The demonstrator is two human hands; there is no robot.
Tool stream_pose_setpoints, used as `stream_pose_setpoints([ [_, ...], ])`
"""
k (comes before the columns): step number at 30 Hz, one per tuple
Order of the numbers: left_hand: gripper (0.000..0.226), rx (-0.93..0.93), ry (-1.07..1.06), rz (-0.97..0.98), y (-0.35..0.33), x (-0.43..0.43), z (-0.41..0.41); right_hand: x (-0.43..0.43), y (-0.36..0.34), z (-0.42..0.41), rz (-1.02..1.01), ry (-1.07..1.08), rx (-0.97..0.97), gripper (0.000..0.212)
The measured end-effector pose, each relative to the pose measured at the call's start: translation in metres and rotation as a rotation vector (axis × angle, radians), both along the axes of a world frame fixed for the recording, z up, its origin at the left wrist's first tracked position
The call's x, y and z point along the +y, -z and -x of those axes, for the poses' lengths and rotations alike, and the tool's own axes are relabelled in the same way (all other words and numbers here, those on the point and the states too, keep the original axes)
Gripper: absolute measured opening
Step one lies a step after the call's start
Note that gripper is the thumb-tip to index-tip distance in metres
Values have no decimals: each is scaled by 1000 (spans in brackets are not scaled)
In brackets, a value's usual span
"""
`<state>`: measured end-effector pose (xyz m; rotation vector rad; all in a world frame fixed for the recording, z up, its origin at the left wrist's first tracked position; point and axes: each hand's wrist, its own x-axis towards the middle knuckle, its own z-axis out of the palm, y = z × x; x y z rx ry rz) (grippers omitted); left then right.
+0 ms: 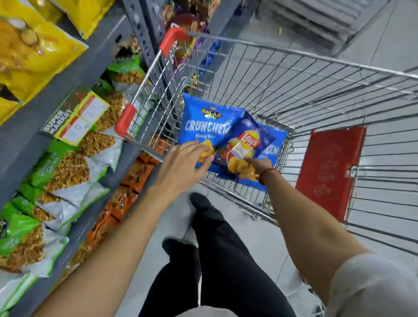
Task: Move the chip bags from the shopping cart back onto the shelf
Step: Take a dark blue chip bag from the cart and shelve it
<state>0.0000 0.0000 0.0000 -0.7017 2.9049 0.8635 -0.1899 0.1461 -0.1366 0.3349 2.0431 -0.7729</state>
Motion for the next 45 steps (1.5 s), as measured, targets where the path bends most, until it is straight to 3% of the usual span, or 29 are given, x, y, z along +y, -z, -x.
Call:
stream_pose_setpoints([
  [10,42,110,-62,91,12,-3,4,-17,33,7,223,299,-154,97],
  [16,39,116,-84,101,13,-1,3,-28,22,9,315,309,-200,55],
  [22,42,80,-121,120,7,3,3,-28,-5,8,366,281,-120,80],
  [24,38,65,-133,100,5,3,3,-25,-19,7,407,297,-77,79],
  [28,31,70,-114,-36,-6,-3,-1,-29,-65,7,519,287,0,56],
  [31,31,96,-165,-27,-27,-18,-10,-42,-111,7,641,236,102,42],
  [35,27,216,-231,70,-87,-45,-26,-73,-190,3,813,89,244,37],
  [38,27,357,-311,168,-153,-67,-49,-100,-265,-12,1041,-32,340,19],
  [45,26,694,-490,488,-310,-69,-147,-148,-432,-90,1463,-281,360,23],
])
